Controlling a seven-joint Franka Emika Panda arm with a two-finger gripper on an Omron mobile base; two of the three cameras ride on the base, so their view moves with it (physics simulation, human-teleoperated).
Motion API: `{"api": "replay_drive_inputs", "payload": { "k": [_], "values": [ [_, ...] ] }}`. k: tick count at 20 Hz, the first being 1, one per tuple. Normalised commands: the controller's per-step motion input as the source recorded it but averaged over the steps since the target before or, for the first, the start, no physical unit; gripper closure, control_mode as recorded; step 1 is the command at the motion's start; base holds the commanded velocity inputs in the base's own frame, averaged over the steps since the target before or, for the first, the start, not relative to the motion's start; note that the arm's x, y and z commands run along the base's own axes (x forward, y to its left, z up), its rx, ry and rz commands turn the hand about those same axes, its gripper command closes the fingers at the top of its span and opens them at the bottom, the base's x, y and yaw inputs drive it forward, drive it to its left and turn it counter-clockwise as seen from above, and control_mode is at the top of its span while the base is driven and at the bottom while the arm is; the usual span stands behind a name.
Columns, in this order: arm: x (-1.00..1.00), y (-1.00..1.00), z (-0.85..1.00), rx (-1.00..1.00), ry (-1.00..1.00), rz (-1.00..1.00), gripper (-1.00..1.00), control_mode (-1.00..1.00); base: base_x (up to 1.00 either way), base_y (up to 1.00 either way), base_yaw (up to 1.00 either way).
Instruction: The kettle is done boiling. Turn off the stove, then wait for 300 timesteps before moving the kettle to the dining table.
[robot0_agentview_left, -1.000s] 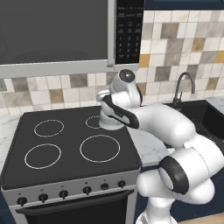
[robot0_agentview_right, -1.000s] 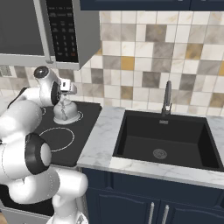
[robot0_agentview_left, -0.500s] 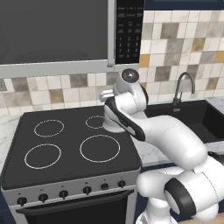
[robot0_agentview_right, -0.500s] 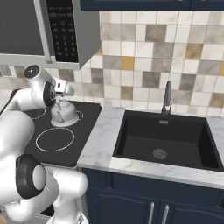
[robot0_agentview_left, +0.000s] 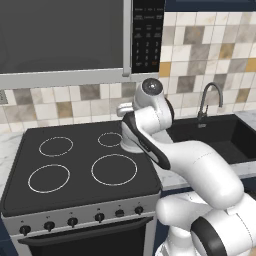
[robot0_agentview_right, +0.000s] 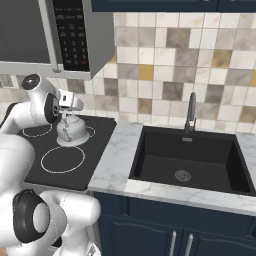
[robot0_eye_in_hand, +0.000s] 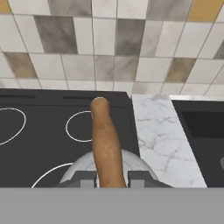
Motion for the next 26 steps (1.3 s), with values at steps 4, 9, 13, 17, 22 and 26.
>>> {"api": "replay_drive_inputs", "payload": {
  "k": [4,9,13,17,22,26],
  "values": [
    [0.0,0.0,0.0,0.0,0.0,0.0,1.0,-1.0,0.0,0.0,0.0],
    [0.0,0.0,0.0,0.0,0.0,0.0,1.0,1.0,-0.21,0.0,-0.03],
    [0.0,0.0,0.0,0.0,0.0,0.0,1.0,1.0,-0.71,-0.07,-0.2],
    [0.0,0.0,0.0,0.0,0.0,0.0,1.0,1.0,-0.6,-0.03,-0.33],
    [0.0,0.0,0.0,0.0,0.0,0.0,1.0,1.0,-0.39,0.0,-0.45],
    [0.0,0.0,0.0,0.0,0.0,0.0,1.0,1.0,-0.23,0.0,-0.5]
  ]
}}
